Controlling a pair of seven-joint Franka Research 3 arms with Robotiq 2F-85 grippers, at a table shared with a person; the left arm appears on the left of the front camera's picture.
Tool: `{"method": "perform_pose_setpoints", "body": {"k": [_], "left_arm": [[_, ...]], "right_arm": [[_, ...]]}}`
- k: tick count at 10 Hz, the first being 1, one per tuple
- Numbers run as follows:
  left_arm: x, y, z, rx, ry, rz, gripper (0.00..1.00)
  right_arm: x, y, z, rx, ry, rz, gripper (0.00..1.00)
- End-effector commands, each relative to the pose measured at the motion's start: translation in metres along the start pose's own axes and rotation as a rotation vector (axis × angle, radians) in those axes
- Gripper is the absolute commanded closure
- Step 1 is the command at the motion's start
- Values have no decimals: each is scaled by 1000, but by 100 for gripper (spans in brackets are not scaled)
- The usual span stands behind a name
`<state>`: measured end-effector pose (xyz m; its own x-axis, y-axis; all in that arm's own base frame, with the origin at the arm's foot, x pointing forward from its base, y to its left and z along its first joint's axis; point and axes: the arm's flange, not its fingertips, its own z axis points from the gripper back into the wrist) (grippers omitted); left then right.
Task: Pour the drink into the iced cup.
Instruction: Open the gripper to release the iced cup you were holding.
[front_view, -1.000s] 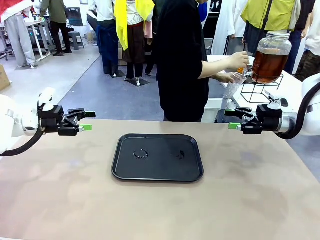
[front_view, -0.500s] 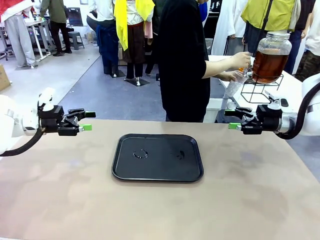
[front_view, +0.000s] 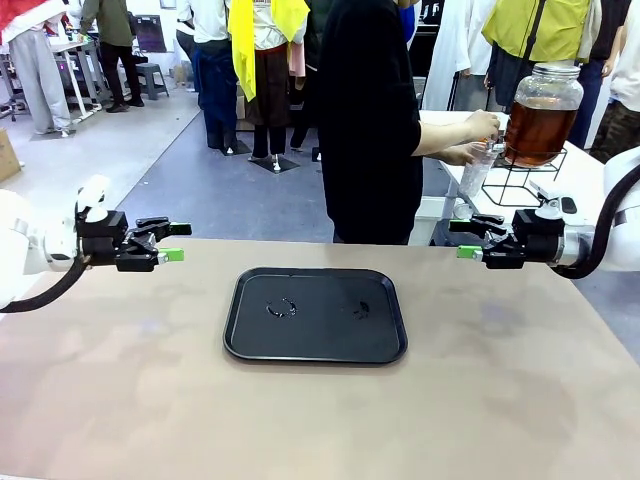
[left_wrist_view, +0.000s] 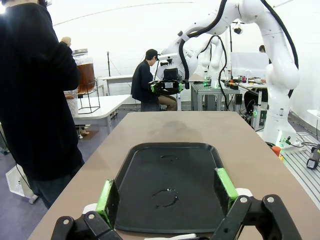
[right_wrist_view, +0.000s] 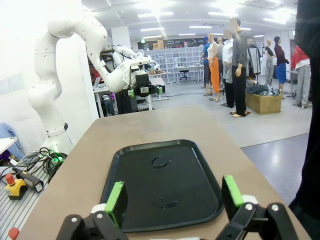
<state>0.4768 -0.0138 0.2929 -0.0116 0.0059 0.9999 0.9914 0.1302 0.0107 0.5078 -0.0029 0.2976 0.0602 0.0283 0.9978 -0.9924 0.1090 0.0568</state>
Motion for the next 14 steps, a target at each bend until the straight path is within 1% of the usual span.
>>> {"method": "perform_pose_setpoints", "body": {"k": [1, 14], "left_arm": [[0, 1, -1, 14, -11, -13, 0], [0, 1, -1, 14, -11, -13, 0]], "right_arm": [[3, -1, 0, -3, 3, 4, 0], [3, -1, 0, -3, 3, 4, 0]]}}
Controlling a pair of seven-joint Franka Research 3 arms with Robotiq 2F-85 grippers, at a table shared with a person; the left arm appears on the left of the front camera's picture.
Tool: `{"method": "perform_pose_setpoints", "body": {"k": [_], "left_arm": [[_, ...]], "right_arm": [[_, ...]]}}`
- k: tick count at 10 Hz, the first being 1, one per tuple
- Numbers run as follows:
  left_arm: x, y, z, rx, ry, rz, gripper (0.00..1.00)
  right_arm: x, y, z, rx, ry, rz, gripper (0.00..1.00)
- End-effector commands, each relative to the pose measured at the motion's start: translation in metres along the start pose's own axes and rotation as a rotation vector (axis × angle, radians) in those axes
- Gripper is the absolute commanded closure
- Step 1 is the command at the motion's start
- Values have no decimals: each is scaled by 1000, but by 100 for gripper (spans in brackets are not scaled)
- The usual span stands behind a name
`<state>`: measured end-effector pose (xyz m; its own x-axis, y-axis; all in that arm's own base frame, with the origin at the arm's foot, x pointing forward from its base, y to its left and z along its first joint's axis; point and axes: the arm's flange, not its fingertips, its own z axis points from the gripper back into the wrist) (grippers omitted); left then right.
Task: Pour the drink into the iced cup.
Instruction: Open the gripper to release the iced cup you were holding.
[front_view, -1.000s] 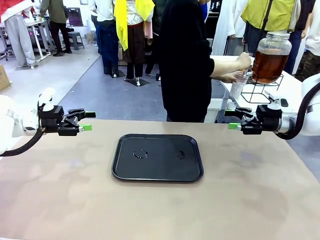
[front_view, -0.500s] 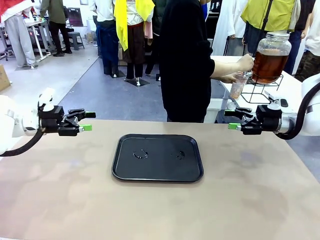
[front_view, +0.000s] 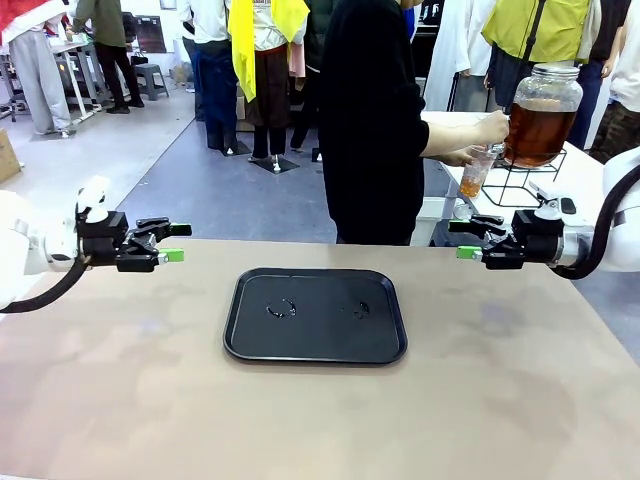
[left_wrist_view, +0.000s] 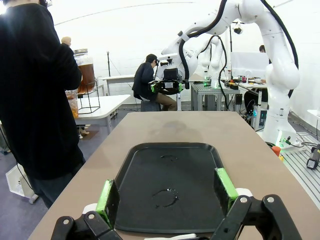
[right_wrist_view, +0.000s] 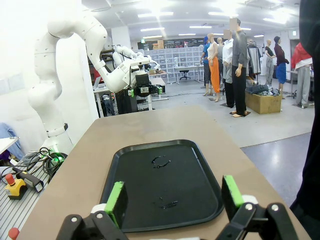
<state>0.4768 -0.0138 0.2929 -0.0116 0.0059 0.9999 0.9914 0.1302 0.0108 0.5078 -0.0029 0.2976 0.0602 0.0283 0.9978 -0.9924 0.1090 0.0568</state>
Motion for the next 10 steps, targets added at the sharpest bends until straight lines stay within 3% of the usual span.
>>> {"method": "perform_pose_setpoints", "body": {"k": [1, 10], "left_arm": [[0, 1, -1, 14, -11, -12, 0], [0, 1, -1, 14, -11, -12, 0]], "right_arm": [[3, -1, 0, -3, 3, 4, 0], [3, -1, 0, -3, 3, 4, 0]]}}
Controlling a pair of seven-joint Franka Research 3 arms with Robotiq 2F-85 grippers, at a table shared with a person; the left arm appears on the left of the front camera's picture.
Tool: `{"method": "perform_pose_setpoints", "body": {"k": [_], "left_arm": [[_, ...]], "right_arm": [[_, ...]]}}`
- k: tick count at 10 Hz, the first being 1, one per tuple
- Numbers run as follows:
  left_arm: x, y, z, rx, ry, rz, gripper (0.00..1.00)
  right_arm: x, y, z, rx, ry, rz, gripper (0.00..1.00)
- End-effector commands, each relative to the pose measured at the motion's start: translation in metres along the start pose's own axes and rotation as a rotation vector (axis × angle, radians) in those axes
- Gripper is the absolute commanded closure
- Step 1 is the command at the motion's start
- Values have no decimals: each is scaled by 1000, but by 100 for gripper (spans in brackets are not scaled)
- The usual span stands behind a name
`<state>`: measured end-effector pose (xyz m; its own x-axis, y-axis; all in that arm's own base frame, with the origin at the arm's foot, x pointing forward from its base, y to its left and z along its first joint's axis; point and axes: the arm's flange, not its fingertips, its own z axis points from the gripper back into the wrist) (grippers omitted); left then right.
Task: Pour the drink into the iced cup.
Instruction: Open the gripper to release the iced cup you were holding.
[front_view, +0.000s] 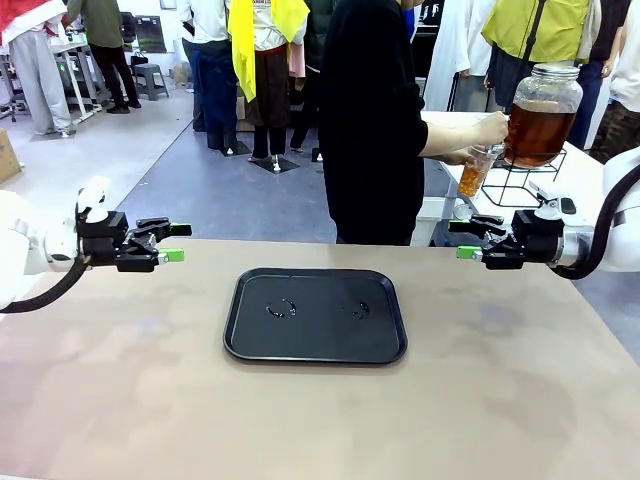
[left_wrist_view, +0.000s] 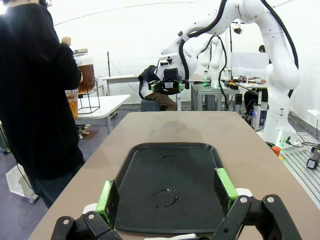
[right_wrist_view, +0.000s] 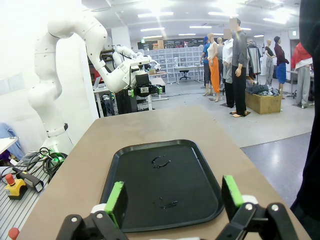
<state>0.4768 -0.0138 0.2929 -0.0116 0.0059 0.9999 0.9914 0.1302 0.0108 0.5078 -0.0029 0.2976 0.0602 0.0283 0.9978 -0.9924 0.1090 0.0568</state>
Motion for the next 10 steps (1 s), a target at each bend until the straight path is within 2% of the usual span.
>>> {"method": "perform_pose_setpoints", "body": {"k": [1, 10], "left_arm": [[0, 1, -1, 14, -11, -12, 0], [0, 1, -1, 14, -11, -12, 0]], "right_arm": [[3, -1, 0, -3, 3, 4, 0], [3, -1, 0, -3, 3, 4, 0]]}}
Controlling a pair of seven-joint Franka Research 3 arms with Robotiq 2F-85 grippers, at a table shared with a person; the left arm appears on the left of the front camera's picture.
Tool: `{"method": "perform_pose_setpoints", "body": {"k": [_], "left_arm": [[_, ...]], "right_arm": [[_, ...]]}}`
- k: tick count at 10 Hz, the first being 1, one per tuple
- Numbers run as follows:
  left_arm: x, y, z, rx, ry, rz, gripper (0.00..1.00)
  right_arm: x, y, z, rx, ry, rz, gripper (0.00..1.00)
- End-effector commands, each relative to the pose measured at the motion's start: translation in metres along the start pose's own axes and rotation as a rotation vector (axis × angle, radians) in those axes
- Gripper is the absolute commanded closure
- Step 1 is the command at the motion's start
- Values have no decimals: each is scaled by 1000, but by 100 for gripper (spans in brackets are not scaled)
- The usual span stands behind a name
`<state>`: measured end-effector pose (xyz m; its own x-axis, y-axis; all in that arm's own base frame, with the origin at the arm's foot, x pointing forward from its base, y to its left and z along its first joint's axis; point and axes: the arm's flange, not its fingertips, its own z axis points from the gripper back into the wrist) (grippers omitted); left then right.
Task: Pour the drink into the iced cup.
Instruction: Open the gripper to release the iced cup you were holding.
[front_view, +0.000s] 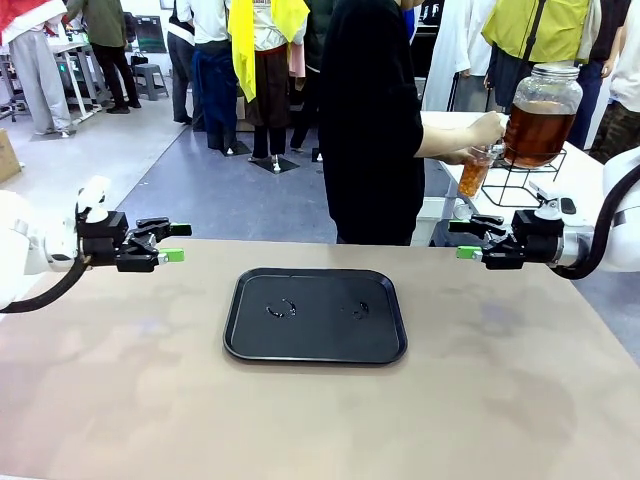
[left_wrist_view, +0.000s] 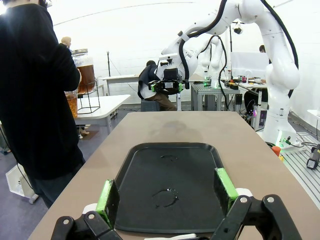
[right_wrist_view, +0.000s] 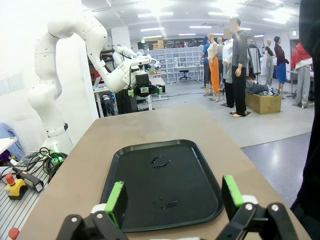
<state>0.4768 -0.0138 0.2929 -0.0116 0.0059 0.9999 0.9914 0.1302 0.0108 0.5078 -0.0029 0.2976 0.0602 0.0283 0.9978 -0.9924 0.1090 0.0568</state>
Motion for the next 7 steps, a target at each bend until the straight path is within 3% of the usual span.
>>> {"method": "perform_pose_setpoints", "body": {"k": [1, 7], "left_arm": [[0, 1, -1, 14, -11, -12, 0], [0, 1, -1, 14, -11, -12, 0]], "right_arm": [[3, -1, 0, -3, 3, 4, 0], [3, -1, 0, -3, 3, 4, 0]]}}
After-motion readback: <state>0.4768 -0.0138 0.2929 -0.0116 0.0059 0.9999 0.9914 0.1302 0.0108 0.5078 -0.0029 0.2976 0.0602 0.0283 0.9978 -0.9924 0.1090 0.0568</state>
